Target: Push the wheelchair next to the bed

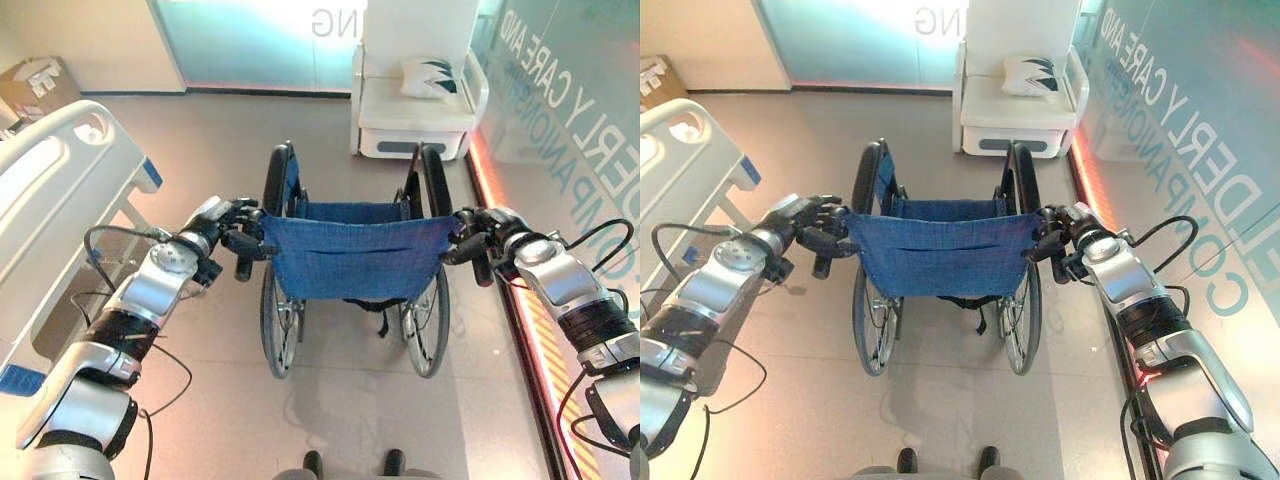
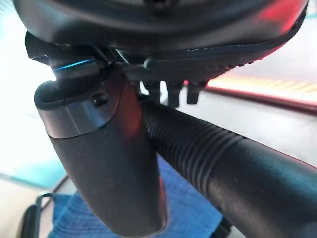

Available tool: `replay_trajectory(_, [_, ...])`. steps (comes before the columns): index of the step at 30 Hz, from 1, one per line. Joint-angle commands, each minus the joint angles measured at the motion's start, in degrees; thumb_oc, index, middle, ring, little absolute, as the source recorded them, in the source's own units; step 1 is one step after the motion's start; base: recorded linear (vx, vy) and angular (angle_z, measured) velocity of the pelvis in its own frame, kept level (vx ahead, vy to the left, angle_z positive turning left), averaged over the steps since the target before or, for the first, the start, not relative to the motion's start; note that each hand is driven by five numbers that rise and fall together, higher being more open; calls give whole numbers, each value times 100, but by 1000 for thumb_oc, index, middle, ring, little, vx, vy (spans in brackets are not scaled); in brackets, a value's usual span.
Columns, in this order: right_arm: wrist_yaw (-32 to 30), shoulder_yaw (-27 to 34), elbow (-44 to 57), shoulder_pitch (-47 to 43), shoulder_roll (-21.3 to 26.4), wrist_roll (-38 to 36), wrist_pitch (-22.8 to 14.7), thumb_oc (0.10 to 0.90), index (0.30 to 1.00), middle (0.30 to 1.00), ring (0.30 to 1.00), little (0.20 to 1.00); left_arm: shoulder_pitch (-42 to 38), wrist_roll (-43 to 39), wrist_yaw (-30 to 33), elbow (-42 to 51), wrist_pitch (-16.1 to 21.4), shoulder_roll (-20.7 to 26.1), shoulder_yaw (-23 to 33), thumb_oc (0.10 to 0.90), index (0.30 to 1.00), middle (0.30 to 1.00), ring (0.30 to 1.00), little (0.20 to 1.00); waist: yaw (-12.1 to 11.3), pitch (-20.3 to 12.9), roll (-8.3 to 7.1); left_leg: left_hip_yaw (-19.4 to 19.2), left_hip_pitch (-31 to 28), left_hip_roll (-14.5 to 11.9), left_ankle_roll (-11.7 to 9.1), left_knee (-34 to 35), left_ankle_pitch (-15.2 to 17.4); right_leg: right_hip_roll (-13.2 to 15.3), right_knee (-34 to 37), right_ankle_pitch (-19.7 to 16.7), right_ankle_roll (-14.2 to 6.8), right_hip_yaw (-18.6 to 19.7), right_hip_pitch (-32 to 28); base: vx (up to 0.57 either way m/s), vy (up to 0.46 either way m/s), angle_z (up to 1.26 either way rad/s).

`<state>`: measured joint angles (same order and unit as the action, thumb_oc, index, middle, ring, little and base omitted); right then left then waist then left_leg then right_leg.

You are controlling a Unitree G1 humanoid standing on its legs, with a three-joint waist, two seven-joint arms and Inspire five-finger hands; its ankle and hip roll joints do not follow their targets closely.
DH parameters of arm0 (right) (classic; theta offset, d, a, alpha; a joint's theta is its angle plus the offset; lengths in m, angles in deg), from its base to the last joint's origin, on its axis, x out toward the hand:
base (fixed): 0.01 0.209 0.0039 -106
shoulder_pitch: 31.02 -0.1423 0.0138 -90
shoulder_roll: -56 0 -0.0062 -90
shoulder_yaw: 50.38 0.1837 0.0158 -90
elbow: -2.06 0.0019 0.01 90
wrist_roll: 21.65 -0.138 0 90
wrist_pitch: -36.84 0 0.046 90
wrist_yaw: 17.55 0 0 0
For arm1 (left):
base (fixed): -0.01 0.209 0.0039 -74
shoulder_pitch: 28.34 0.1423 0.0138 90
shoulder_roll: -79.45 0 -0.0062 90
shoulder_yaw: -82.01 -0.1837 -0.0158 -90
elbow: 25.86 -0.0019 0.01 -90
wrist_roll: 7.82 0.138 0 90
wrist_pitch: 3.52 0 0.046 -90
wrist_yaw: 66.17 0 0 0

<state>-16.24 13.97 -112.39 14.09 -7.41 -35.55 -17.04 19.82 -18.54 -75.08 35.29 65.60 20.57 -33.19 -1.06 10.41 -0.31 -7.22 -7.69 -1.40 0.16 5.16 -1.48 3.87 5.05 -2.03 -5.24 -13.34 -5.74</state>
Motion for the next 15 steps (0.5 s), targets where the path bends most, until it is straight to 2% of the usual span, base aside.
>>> replay_trajectory(1, [-193,-264,-447,-713,986,596,133,800,900,900,900,900,-572,1093,-344,-946,-824,937,-202,800,900,900,900,900,-43,-248,-43,105,191,413,233,-357,431,-92,-580,274,-97,56,157,0,0,0])
replay_trajectory(5, [133,-537,-665,-1055,1054,847,367,800,900,900,900,900,-1046,1816,-894,-1384,-1168,964,-554,800,900,900,900,900,-44,-241,-59,131,217,430,240,-369,436,-90,-561,264,-99,49,158,-4,-7,3])
replay_trajectory(15, [491,-1091,-1330,-1712,973,1041,397,800,900,900,900,900,-2024,2789,-1717,-2034,-1324,937,-1376,800,900,900,900,900,-54,-276,-71,152,254,441,221,-369,436,-69,-514,263,-97,-5,138,-1,0,0])
